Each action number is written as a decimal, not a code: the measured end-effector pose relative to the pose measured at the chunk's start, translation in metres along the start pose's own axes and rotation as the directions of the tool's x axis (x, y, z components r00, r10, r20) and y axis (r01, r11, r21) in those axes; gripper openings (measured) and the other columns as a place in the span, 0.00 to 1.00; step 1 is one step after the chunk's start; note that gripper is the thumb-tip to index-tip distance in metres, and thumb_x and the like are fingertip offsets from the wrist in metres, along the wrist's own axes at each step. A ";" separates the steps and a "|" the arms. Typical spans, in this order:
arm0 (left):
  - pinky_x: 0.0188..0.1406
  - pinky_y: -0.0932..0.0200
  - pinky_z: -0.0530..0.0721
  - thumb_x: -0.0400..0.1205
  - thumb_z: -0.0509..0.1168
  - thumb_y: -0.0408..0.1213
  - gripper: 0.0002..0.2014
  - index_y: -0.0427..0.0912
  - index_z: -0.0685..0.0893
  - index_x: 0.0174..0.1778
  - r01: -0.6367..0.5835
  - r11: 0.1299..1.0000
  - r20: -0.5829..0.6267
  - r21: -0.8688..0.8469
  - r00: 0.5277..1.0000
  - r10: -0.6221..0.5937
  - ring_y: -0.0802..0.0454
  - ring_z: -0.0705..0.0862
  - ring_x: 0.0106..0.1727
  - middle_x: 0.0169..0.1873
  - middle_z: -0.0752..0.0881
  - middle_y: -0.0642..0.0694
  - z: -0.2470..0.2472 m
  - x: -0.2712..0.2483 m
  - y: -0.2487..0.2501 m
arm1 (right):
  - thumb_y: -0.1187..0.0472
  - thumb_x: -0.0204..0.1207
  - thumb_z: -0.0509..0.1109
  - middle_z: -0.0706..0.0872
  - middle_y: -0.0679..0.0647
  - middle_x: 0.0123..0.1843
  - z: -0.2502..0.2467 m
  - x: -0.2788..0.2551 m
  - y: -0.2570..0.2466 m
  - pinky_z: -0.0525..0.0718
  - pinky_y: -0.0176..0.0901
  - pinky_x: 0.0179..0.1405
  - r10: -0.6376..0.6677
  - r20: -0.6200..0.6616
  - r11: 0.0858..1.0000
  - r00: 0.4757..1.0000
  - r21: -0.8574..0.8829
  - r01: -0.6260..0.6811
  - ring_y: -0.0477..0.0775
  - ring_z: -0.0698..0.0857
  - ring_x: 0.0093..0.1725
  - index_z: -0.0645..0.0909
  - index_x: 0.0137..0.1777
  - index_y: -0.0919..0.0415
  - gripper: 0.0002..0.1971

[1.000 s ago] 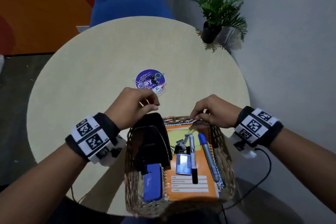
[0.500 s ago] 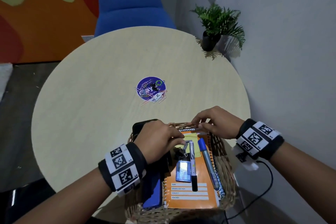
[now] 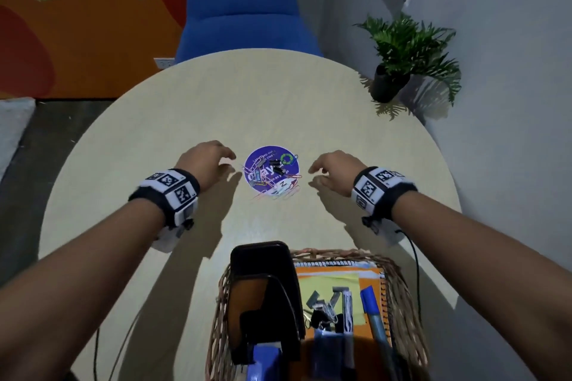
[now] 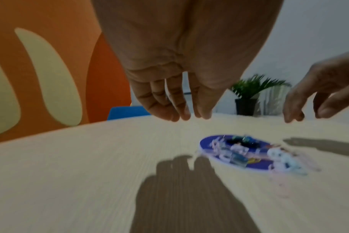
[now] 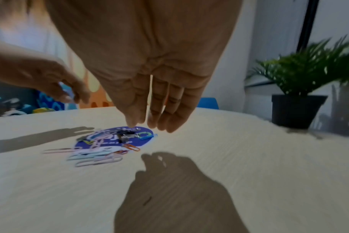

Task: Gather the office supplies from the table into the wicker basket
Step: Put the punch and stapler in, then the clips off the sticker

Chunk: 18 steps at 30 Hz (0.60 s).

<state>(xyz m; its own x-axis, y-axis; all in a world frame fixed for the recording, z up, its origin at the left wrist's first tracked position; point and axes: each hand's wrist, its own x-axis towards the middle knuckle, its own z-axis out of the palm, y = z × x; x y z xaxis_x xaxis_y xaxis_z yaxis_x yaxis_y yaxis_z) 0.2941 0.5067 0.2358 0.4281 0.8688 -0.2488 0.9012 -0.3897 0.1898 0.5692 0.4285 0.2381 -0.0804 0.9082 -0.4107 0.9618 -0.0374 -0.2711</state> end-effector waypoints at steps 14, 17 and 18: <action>0.43 0.55 0.82 0.73 0.73 0.33 0.05 0.46 0.91 0.42 0.111 0.959 -0.135 -0.262 0.979 -0.151 0.44 0.86 0.45 0.43 0.88 0.47 0.068 0.034 -0.001 | 0.66 0.72 0.69 0.85 0.53 0.50 0.031 0.087 -0.004 0.82 0.46 0.48 0.043 -0.134 0.999 0.990 0.037 -0.038 0.60 0.85 0.51 0.87 0.46 0.56 0.08; 0.39 0.57 0.79 0.74 0.71 0.31 0.04 0.43 0.89 0.41 0.188 0.940 -0.062 -0.284 0.975 -0.214 0.42 0.84 0.41 0.39 0.86 0.45 0.065 0.030 -0.003 | 0.68 0.70 0.68 0.85 0.51 0.40 0.033 0.086 -0.002 0.82 0.45 0.44 0.090 -0.086 0.994 0.992 0.076 -0.084 0.61 0.87 0.46 0.79 0.34 0.54 0.08; 0.38 0.58 0.77 0.74 0.70 0.31 0.04 0.43 0.88 0.40 0.202 0.933 -0.044 -0.297 0.973 -0.225 0.43 0.83 0.40 0.37 0.86 0.46 0.064 0.028 -0.004 | 0.67 0.71 0.68 0.86 0.52 0.41 0.033 0.085 -0.002 0.82 0.45 0.44 0.104 -0.070 0.992 0.992 0.080 -0.099 0.61 0.87 0.46 0.77 0.33 0.54 0.09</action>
<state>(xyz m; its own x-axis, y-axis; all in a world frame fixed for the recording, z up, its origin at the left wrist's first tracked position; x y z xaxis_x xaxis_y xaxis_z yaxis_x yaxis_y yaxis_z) 0.3071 0.5129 0.1671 0.2109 0.9468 -0.2429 0.9076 -0.0974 0.4085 0.5520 0.4922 0.1746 0.0388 0.9263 -0.3748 0.9411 -0.1599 -0.2978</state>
